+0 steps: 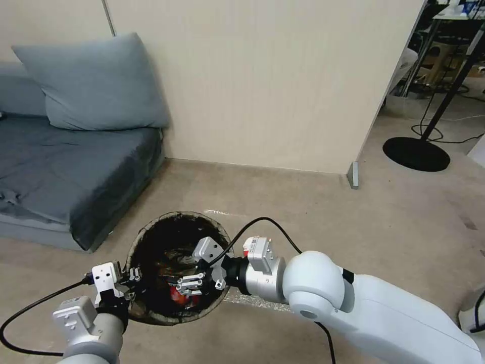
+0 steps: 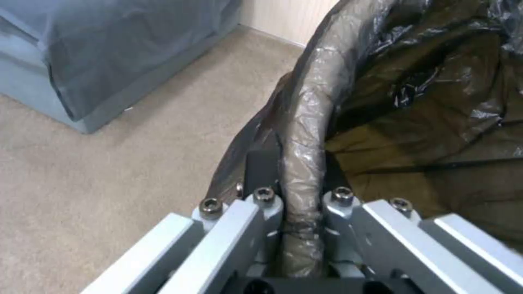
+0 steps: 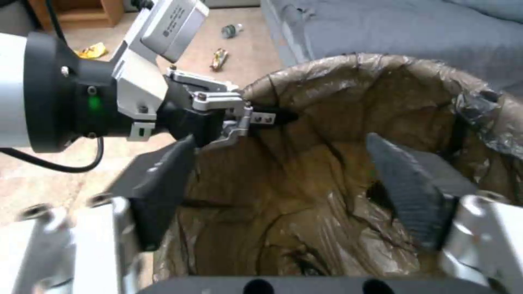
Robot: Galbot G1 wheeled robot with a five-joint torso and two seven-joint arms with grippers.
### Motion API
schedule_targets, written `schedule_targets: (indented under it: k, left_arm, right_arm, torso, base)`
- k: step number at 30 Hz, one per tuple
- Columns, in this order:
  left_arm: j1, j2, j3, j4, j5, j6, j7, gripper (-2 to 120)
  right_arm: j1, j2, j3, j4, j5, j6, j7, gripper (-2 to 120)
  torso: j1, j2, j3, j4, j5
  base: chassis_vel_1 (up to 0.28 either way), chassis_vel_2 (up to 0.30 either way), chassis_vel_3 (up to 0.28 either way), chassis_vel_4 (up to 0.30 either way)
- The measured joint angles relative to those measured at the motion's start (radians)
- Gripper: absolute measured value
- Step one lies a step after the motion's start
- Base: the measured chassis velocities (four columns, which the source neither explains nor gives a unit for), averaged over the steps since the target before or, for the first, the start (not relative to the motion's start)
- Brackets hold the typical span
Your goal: Pick up the trash bin, then pick up the garbage from the floor and place it into the trash bin.
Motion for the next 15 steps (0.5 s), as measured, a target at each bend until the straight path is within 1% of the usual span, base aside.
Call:
schedule_targets:
  k: [2,3,4,5,13,15]
  left_arm:
    - [0.0,-0.001,-0.001,0.0,0.0,0.0,0.001,3]
    - [0.0,-0.001,-0.001,0.0,0.0,0.0,0.001,3]
    - [0.0,-0.002,-0.001,0.0,0.001,0.0,0.001,3]
    - [0.0,-0.002,-0.001,0.0,0.001,-0.001,0.001,3]
    - [-0.002,-0.006,0.0,0.0,0.003,-0.004,0.003,3]
    - [-0.003,-0.008,0.0,0.0,0.004,-0.005,0.004,3]
  right_arm:
    - [0.0,-0.004,0.004,0.005,0.002,0.001,0.0,91]
    - [0.0,-0.004,0.004,0.005,0.002,0.001,0.0,91]
    - [0.0,-0.006,0.008,0.009,0.007,0.001,0.0,97]
    - [0.0,-0.008,0.011,0.014,0.011,0.001,0.001,99]
    - [-0.001,-0.025,0.038,0.046,0.041,0.002,0.013,100]
    - [-0.001,-0.035,0.061,0.073,0.066,0.003,0.025,100]
  torso:
    - [0.0,0.0,0.0,0.0,0.0]
    - [0.0,0.0,0.0,0.0,0.0]
    - [0.0,0.0,0.0,0.0,0.0]
    - [0.0,0.0,0.0,0.0,0.0]
    - [0.0,0.0,0.0,0.0,0.0]
    - [0.0,0.0,0.0,0.0,0.0]
  base:
    - [0.0,0.0,0.0,0.0]
    - [0.0,0.0,0.0,0.0]
    - [0.0,0.0,0.0,0.0]
    - [0.0,0.0,0.0,0.0]
    - [0.0,0.0,0.0,0.0]
    - [0.0,0.0,0.0,0.0]
